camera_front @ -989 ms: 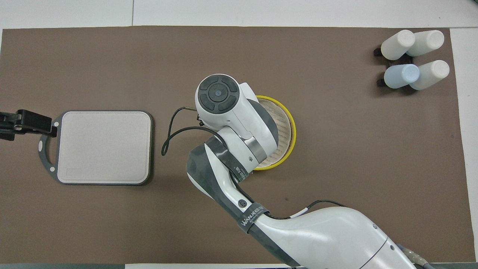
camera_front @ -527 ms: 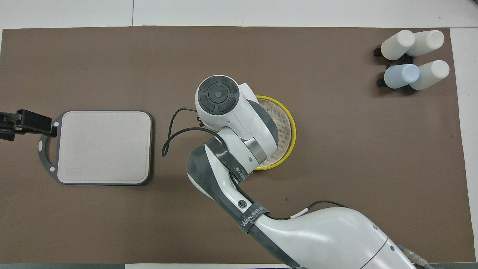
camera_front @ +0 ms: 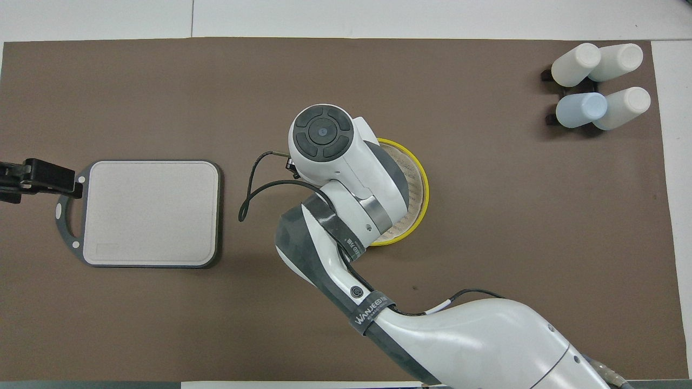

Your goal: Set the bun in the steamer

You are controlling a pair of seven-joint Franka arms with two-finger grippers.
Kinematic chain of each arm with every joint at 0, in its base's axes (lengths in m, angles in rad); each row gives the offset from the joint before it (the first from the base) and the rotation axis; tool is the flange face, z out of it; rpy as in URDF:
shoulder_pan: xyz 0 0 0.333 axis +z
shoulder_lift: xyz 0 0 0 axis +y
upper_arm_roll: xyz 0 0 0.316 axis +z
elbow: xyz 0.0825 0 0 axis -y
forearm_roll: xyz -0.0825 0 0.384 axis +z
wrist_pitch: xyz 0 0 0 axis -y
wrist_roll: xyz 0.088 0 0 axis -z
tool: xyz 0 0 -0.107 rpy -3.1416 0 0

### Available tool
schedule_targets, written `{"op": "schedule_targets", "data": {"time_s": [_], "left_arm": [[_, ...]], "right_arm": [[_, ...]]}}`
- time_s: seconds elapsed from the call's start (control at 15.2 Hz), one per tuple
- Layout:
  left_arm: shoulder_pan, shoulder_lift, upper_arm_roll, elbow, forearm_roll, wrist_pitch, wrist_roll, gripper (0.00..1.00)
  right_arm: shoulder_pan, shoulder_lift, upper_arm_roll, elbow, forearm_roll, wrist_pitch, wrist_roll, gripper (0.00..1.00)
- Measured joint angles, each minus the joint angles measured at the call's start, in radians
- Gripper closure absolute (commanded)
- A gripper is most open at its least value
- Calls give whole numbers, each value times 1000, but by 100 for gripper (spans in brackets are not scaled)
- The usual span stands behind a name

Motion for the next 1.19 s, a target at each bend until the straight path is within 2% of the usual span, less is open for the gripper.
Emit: {"op": "schedule_targets", "data": {"time_s": [0.26,0.66,0.92,1.19], "left_arm": [[0,0,0,0,0,3,0,0],[0,0,0,0,12,8,1,0],[0,0,-1,0,14,10,1,0],[0,0,-1,0,14,14,1,0]], "right_arm": [[-148,-106,-3,0,-1,-155,-318,0],[-372,-228,-4,-18,-1,-367,-663,0],[-468,-316,-4,-128,-1,-380,-787,0],[-493,-437,-4,-281,-1,-347,-804,0]]}}
